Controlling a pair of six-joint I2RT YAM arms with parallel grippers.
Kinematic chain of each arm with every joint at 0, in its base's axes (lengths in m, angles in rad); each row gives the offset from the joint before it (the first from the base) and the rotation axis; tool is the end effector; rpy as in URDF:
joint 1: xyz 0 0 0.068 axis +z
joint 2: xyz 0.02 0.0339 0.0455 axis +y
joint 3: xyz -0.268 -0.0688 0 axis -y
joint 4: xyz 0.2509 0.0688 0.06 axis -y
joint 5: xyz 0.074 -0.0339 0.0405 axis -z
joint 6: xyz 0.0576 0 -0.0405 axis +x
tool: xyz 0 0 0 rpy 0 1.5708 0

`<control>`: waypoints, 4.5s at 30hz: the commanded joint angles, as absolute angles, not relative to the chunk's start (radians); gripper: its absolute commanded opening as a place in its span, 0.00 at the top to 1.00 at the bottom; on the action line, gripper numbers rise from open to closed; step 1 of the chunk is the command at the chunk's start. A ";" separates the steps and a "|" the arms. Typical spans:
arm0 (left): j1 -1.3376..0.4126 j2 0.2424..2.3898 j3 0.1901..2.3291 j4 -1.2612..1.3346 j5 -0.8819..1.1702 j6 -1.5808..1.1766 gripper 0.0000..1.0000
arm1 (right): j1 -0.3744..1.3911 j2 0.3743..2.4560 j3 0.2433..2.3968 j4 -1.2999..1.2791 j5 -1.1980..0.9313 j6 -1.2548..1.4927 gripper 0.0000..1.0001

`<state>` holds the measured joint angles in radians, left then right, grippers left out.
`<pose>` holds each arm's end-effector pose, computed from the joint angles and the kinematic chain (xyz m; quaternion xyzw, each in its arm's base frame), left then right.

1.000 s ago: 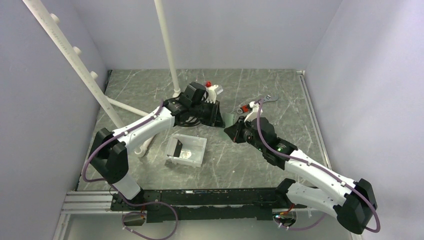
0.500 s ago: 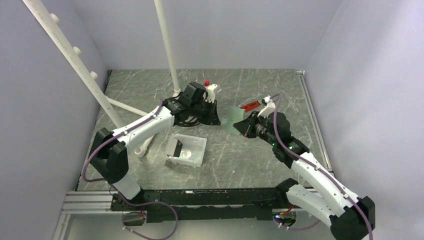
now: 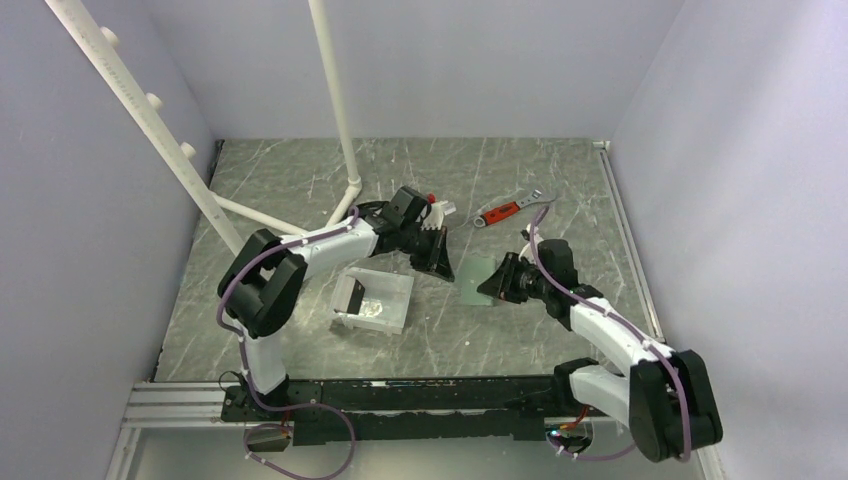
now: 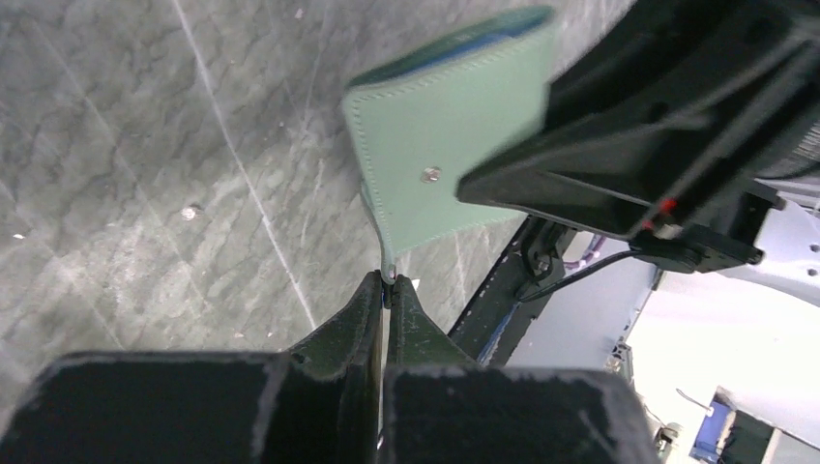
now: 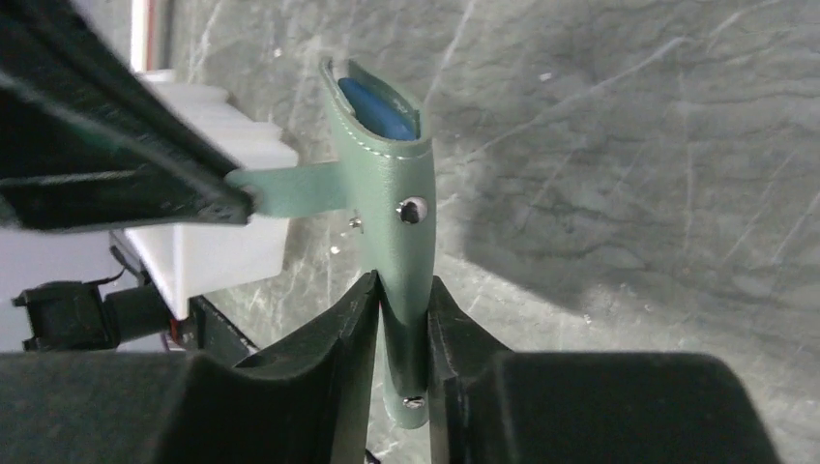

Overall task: Put the credit cards into the card holder
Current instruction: Open the card holder at the center of the board.

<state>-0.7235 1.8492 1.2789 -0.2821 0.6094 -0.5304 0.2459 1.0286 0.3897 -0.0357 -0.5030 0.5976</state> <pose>0.2907 -0.3008 0.1950 0.1911 0.8787 -0.4242 0.1068 0.2028 0.0795 0.1639 0.0466 0.8783 0.3764 0.2910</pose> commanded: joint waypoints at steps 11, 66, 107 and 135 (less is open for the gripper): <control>-0.744 1.770 1.298 -0.198 0.751 -0.565 1.00 | 0.345 1.070 0.669 -0.430 -0.051 0.445 0.39; -0.653 2.066 1.608 -0.754 0.448 -0.266 1.00 | 0.262 1.312 0.501 0.098 -0.581 0.637 0.62; -0.731 2.051 1.568 -0.683 0.480 -0.307 0.78 | 0.245 1.225 0.542 -0.147 -0.453 0.551 0.45; -0.743 2.040 1.568 -0.689 0.482 -0.304 0.79 | 0.234 1.317 0.492 0.129 -0.657 0.666 0.50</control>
<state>-0.7376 2.0983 1.5524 -0.6937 0.4728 -0.3019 0.2337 1.3022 0.4774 0.0200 -0.6048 0.6346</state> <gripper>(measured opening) 0.214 0.502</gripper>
